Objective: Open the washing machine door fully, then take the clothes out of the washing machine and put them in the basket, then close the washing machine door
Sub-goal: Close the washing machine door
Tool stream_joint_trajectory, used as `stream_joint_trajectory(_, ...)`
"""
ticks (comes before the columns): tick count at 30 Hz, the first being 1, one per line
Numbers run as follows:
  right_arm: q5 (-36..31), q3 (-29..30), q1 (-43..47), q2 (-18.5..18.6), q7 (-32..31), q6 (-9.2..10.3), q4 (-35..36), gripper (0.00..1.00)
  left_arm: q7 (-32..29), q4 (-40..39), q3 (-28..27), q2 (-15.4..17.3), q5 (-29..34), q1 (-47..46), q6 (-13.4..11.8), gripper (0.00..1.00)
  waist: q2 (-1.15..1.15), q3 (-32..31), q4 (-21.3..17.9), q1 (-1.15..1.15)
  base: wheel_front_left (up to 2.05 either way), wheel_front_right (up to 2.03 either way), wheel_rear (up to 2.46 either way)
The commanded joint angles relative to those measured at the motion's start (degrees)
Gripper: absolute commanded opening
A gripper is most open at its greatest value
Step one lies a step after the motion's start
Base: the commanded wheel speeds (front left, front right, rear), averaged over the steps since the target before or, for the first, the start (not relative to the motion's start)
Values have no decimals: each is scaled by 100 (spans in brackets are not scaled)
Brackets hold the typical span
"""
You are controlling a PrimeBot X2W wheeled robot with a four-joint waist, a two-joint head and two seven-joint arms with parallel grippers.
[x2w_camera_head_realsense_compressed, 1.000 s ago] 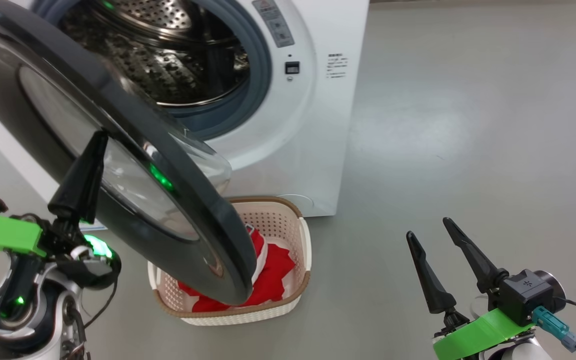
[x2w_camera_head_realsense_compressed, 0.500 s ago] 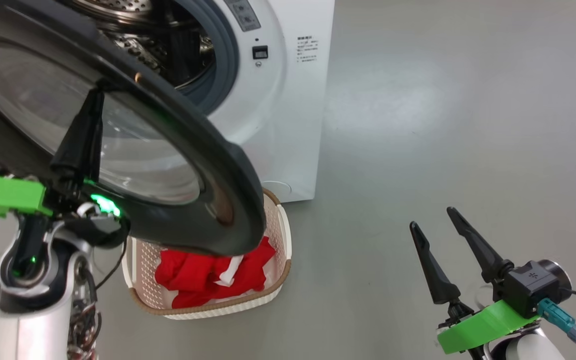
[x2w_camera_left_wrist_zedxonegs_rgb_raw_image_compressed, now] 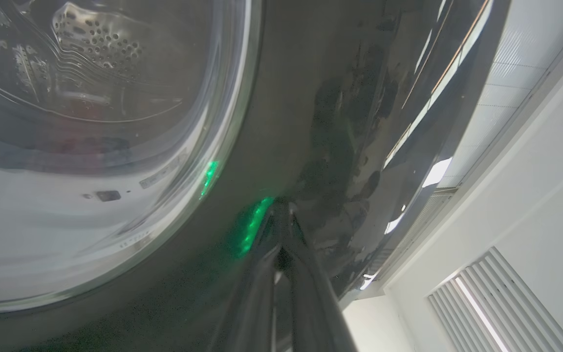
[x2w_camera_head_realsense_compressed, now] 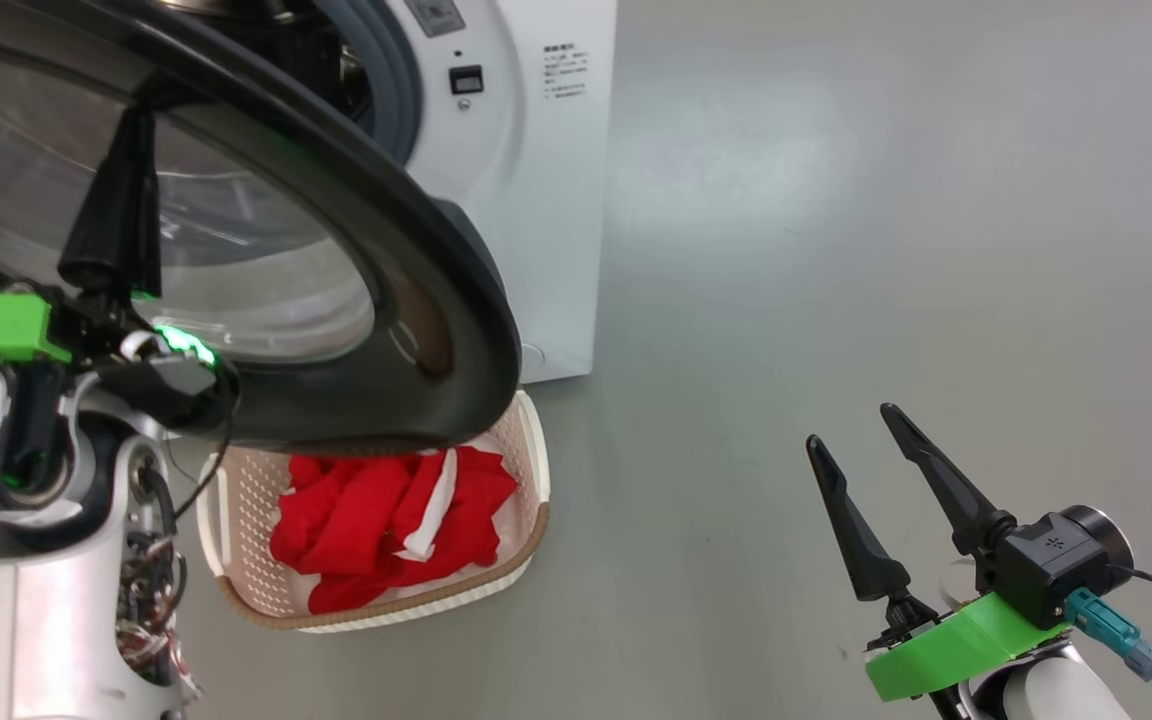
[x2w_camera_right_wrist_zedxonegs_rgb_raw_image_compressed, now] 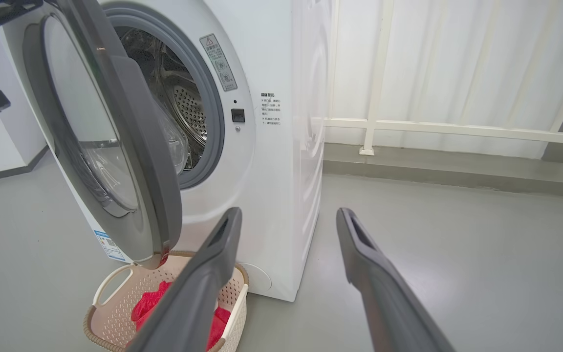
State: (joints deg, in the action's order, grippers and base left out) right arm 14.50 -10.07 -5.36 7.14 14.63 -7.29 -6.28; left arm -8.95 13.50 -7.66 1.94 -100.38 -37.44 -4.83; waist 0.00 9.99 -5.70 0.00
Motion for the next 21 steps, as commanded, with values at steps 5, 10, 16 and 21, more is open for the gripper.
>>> stream_joint_trajectory(5, -25, -160, -209, 64, 37, -20, 159, 100, 66, 67, -160, 265, 135, -435, 138, 0, 0, 152, -185, 0, 0, 0, 0)
stream_joint_trajectory(10, -32, -173, -239, 75, 37, -20, 169, 100, 68, 281, -132, 340, 226, -622, 195, 0, 0, 227, -313, 0, 0, 0, 0)
stream_joint_trajectory(16, -14, -214, -305, 80, 37, -20, 169, 100, 78, 575, -146, 421, 279, -953, 266, 0, 0, 333, -441, 0, 0, 0, 0)
stream_joint_trajectory(21, -16, -228, -360, 75, 37, -20, 163, 100, 87, 795, -146, 489, 342, -1133, 354, 0, 0, 379, -491, 0, 0, 0, 0)
